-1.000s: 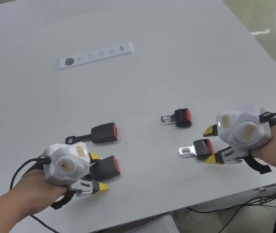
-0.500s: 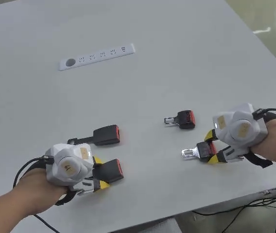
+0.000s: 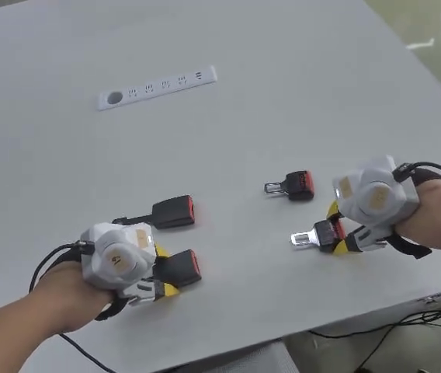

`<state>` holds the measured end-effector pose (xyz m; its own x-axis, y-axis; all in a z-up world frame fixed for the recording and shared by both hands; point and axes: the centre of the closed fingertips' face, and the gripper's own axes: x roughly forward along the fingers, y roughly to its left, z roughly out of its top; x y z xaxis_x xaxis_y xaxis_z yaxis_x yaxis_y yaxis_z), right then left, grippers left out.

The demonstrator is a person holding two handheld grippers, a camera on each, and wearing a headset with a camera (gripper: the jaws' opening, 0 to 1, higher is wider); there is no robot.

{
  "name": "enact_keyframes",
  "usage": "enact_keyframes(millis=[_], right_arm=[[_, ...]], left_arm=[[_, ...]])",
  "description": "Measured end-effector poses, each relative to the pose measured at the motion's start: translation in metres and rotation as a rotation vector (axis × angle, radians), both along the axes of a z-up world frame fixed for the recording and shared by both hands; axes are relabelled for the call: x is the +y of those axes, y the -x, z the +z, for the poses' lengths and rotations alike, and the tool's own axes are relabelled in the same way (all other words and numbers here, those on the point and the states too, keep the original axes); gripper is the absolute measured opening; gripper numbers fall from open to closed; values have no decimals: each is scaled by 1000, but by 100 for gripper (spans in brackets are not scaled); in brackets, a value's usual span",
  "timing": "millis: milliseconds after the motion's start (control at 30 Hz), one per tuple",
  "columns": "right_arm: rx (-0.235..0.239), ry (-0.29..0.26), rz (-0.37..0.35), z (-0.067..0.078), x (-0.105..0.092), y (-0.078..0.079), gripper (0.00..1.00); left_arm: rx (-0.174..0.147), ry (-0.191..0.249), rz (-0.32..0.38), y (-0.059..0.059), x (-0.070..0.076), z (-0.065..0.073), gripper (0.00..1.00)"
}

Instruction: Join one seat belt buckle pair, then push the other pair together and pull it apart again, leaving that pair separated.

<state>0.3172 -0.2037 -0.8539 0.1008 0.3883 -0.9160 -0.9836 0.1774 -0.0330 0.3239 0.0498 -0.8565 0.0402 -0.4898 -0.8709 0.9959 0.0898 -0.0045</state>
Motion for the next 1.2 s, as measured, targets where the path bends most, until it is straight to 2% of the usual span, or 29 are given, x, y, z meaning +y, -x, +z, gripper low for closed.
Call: enact_keyframes(millis=[167, 300, 533, 700, 833, 1000, 1200], right_arm=[[-10, -6, 11, 1, 4, 0, 32], [-2, -16, 19, 3, 5, 2, 32], [-13, -19, 39, 3, 6, 0, 33], [-10, -20, 25, 3, 7, 1, 32], [-14, -29, 20, 3, 14, 0, 32], [-24, -80, -19, 2, 29, -1, 32], [-35, -101, -23, 2, 43, -1, 32]], left_arm=[[4, -10, -8, 0, -1, 0, 34], [4, -39, -31, 1, -3, 0, 34], [5, -49, -47, 1, -3, -1, 34], [6, -65, -47, 1, -3, -1, 34], [6, -68, -53, 1, -4, -1, 34], [4, -64, -60, 1, -4, -1, 34], [4, -65, -71, 1, -4, -1, 34]])
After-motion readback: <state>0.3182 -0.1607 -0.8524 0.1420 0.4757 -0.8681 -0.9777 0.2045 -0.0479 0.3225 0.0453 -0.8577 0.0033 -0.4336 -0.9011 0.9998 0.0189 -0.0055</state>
